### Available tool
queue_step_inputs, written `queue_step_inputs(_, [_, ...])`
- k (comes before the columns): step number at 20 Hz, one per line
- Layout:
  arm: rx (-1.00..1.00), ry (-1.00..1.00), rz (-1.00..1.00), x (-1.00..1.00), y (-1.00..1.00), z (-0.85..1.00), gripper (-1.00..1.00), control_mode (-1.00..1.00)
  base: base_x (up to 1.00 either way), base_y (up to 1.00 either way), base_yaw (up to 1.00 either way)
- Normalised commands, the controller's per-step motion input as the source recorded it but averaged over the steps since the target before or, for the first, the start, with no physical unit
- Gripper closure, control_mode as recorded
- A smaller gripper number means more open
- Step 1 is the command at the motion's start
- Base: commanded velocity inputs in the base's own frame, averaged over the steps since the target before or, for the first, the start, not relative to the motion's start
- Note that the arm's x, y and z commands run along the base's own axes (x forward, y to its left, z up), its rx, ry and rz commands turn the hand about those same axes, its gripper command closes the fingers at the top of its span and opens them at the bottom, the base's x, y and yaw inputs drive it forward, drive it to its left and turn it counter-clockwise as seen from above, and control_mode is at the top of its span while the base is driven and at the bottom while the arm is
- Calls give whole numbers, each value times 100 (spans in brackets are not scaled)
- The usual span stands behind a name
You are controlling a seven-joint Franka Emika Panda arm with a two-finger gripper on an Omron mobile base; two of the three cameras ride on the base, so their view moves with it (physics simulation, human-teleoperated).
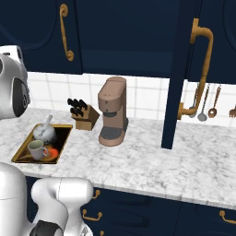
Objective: Pick the kettle from the counter and place it on the tray. Then pick the mug from the cabinet and place it on the tray. Then close the cabinet doors.
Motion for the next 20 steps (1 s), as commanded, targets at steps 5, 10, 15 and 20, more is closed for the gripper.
queue_step_inputs(5, [-7,0,6,-39,-14,-10,-100,-100,0,0,0])
queue_step_inputs(10, [-11,0,0,-33,-20,-11,-100,-100,0,0,0])
queue_step_inputs(15, [-9,0,0,-30,-22,-10,-100,-100,0,0,0])
queue_step_inputs(20, [-9,1,0,-31,-28,-12,-100,-100,0,0,0])
